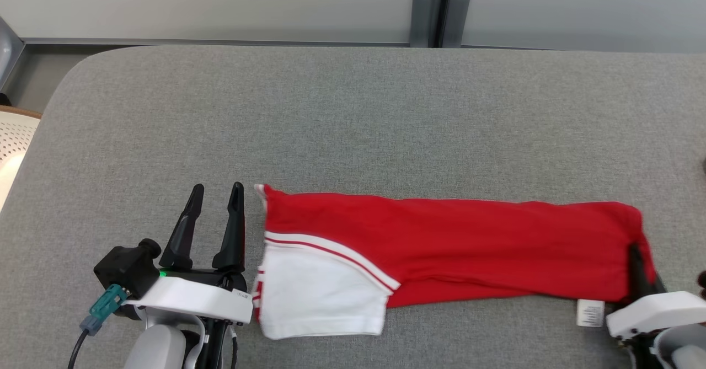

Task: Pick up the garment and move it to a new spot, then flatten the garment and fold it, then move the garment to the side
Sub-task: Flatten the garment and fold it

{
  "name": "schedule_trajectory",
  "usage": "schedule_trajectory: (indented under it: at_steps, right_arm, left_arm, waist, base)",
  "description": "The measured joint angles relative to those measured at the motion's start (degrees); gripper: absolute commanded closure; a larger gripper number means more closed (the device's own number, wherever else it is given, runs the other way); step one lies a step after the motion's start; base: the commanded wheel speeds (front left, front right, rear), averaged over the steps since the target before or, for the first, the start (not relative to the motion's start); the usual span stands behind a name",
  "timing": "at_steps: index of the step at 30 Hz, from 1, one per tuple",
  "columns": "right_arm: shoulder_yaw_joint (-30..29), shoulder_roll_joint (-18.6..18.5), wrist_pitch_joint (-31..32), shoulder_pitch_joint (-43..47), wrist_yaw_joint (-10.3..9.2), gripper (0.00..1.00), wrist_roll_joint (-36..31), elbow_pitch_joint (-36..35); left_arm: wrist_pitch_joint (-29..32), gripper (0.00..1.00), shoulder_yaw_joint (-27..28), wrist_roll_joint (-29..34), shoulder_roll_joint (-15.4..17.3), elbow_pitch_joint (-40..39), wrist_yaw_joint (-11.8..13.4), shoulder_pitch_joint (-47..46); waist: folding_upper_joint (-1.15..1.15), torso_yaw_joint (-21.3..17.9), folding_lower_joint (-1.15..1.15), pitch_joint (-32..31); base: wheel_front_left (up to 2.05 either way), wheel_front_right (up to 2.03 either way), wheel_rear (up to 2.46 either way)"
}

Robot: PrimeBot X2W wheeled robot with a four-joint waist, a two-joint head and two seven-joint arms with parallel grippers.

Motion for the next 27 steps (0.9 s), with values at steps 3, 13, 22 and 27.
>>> schedule_trajectory:
  at_steps: [3,13,22,27]
  right_arm:
    - [-3.3,-1.1,0.1,0.0,0.0,1.0,-0.4,0.5]
    - [-20.1,-3.1,0.1,-3.4,-0.05,1.0,-10.3,-1.0]
    - [-10.3,1.9,0.8,-3.5,-0.08,1.0,-8.7,-12.1]
    - [-3.3,5.2,4.3,-3.1,-0.08,1.0,-4.6,-21.0]
  left_arm:
    - [0.0,0.0,0.0,-0.1,0.0,0.2,0.0,0.0]
    - [0.0,0.0,0.0,-0.8,0.0,0.6,0.0,0.1]
    - [0.0,0.0,0.0,-1.3,0.0,1.5,0.0,0.6]
    - [0.0,0.0,0.0,-1.5,0.0,1.9,0.0,1.0]
  waist:
    - [0.0,0.0,0.0,-0.3]
    - [0.0,-0.1,0.0,-1.6]
    - [0.0,-0.4,0.0,-3.0]
    - [0.0,-0.6,0.0,-3.4]
  base:
    - [0.0,0.0,0.0]
    - [0.0,0.0,0.0]
    - [0.0,0.0,0.0]
    - [0.0,0.0,0.0]
